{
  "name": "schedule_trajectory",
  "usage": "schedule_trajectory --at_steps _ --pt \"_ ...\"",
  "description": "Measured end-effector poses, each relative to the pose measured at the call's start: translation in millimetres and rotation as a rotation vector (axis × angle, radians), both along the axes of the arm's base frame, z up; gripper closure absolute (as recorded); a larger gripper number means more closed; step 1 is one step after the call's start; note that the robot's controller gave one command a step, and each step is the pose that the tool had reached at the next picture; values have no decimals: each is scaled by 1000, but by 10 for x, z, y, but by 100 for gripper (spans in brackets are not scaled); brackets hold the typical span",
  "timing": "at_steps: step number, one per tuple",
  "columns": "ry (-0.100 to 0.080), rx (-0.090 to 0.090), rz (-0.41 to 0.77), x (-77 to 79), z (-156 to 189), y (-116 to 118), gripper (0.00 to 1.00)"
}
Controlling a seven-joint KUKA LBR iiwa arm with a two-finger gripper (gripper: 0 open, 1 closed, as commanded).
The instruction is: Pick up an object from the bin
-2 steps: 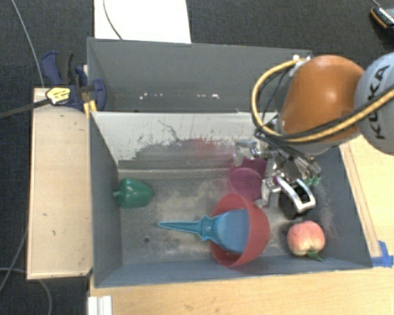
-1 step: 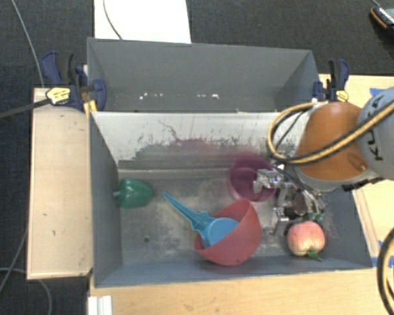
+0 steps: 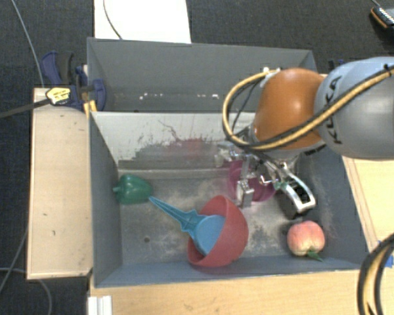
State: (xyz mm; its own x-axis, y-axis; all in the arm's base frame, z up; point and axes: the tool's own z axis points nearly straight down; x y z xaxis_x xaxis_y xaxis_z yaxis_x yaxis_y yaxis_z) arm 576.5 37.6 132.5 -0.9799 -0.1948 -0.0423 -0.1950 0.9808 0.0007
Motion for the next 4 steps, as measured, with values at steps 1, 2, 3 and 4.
schedule_trajectory --at_steps 1,2,3,4 --pt "45 -5 -327 -921 -635 -387 0" --pt "9 6 -237 -38 -524 -11 100" --pt "9 6 -235 -38 -524 -12 100" --pt "7 10 -285 -71 -596 -55 100"
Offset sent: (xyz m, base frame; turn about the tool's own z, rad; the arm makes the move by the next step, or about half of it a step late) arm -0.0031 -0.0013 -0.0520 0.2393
